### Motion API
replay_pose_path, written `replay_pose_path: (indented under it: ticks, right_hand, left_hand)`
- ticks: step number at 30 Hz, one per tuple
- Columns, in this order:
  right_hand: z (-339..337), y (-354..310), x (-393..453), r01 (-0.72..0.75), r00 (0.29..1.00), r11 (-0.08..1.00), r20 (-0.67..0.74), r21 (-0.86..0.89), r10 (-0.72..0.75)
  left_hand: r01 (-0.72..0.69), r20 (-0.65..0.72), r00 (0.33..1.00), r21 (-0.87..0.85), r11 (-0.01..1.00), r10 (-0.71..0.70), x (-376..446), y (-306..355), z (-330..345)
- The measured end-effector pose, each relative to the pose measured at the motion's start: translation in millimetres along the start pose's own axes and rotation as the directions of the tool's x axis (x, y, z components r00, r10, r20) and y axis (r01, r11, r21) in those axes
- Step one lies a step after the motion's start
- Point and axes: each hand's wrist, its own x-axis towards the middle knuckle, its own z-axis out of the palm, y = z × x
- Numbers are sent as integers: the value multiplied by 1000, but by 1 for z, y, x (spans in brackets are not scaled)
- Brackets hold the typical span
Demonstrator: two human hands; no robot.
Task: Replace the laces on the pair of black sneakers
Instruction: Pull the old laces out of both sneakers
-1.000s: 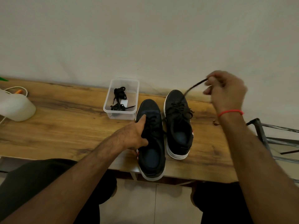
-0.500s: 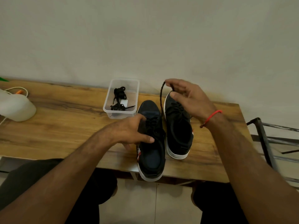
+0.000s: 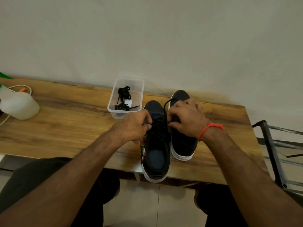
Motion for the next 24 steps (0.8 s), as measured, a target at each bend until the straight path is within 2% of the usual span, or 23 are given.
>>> replay_pose_path:
  ticks: [3,9,14,17,20,22,24]
  right_hand:
    - [5,-3,-1,40,987,994,160,-97,-24]
    - [6,-1,1,98,982,994,167,-37,-91]
    - [3,6,5,78,996,990,25,116,-81]
    - [1,7,6,93,996,988,-18,121,-92]
    - [-5,10,4,68,997,994,-48,87,-64]
    - [-15,20,2,12,991,995,-137,98,2]
    - [-27,34,0,-28,956,987,-285,160,73]
  left_hand:
    - [-22,5,1000,25,999,22,0,-2,-1]
    - [-11,64,998,63,998,7,2,-1,-2]
    - [-29,222,975,142,989,-3,-1,-1,-1]
    - [-58,163,986,218,974,22,1,-3,7]
    - [0,148,989,168,986,-25,2,-5,11]
    - [33,157,986,134,990,-54,1,-5,10]
    - [74,173,981,83,994,-87,0,-5,10]
